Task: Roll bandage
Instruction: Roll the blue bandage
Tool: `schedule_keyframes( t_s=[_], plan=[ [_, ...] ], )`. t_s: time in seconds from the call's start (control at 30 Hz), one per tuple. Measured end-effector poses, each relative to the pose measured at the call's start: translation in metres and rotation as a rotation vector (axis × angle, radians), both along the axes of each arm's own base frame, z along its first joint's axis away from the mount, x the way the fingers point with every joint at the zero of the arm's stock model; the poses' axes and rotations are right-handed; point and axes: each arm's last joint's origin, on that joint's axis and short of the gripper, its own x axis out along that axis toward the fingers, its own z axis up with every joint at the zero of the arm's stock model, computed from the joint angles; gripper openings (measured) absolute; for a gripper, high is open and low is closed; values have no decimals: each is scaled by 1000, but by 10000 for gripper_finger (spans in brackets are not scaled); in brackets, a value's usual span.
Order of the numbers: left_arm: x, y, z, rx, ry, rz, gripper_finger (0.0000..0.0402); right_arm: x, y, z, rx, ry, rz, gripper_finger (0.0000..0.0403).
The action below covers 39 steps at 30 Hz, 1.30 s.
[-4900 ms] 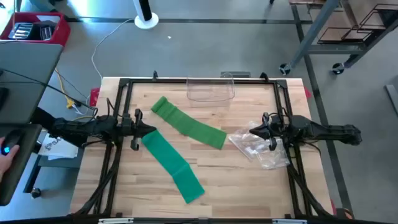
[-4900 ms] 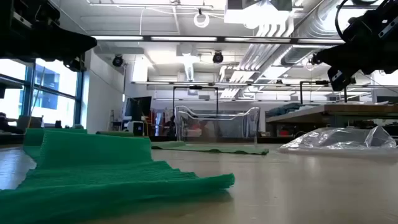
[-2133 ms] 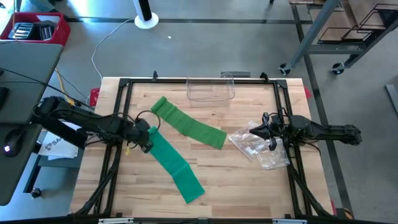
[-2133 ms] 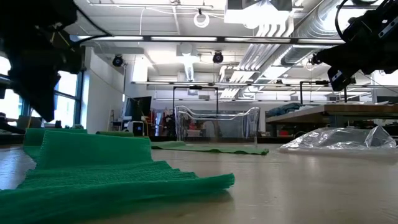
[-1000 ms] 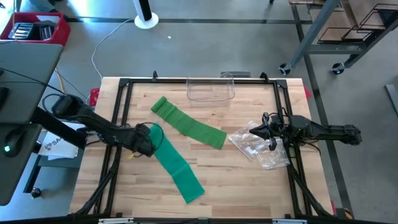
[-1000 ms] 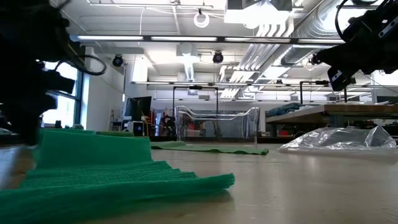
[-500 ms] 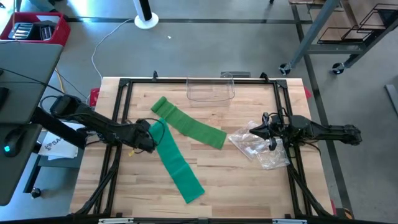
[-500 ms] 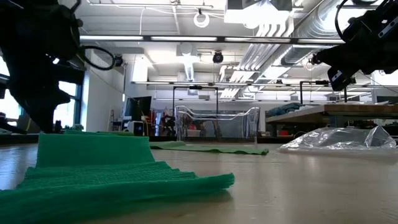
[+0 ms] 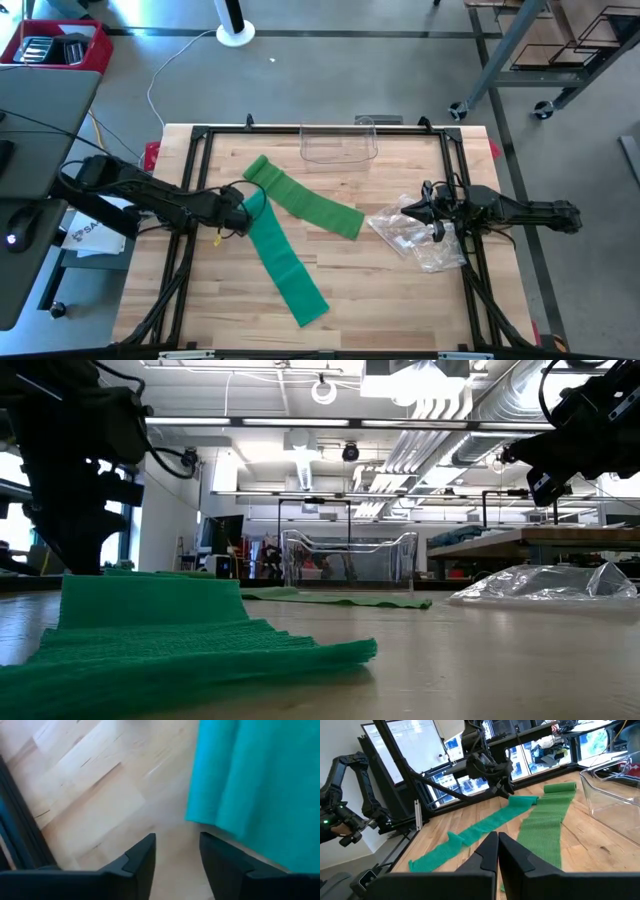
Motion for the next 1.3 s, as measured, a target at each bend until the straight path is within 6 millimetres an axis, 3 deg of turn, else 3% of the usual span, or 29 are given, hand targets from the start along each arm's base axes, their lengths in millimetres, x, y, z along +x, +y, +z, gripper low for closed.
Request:
schedule_keyframes(
  t_s=[0.2, 0.57, 0.77, 1.2, 1.3],
  plan=[
    [1, 2, -10, 11, -30, -64, 178, 0, 0, 0, 0, 0, 0, 4],
    [8, 4, -11, 129, -75, -167, 157, 0, 0, 0, 0, 0, 0, 4],
    [15, 0, -8, 208, -103, -275, 122, 0, 0, 0, 0, 0, 0, 4],
    [19, 1, -5, 308, -113, -311, 9, 0, 0, 0, 0, 0, 0, 4],
    [20, -2, -4, 345, -118, -340, 3, 0, 0, 0, 0, 0, 0, 4]
  ],
)
